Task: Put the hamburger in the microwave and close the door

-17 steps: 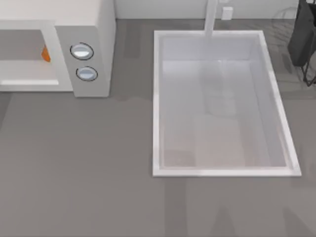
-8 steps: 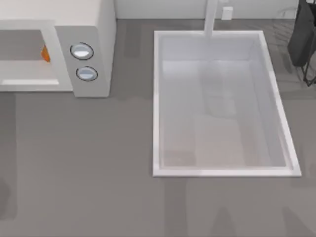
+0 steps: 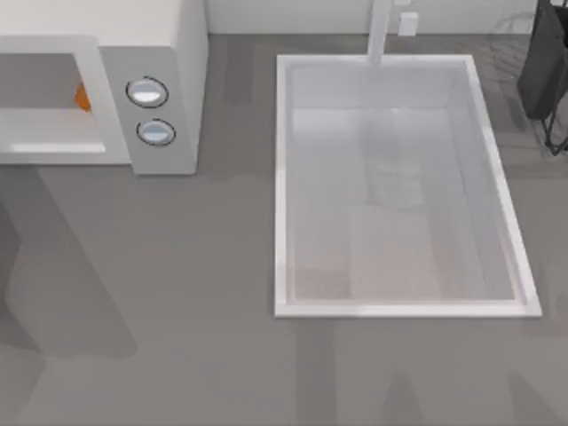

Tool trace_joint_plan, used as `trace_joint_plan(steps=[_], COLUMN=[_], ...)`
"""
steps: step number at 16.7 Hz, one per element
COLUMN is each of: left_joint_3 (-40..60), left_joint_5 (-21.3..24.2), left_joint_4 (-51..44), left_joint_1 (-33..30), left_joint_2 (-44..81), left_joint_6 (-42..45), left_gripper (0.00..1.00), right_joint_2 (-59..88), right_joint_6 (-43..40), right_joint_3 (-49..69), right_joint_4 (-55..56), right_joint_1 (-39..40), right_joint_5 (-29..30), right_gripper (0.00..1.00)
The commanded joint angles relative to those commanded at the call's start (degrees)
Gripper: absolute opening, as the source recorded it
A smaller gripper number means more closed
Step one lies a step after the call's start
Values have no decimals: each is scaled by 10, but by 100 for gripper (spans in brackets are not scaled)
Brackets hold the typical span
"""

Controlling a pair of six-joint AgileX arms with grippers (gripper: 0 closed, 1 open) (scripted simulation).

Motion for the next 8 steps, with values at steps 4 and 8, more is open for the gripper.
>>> trace_joint_plan(steps=[4,8], left_joint_3=[-23,-107], left_joint_5=[-13,-65], left_joint_4=[7,38], left_joint_1=[-20,-115], left_joint_2=[-21,-122], left_joint_6=[-23,-110], left_gripper=[0,0], right_joint_2=[0,0], right_joint_6=[0,0], right_joint_3=[0,0], right_joint_4=[0,0], right_joint_1=[0,0], right_joint_5=[0,0], right_gripper=[100,100])
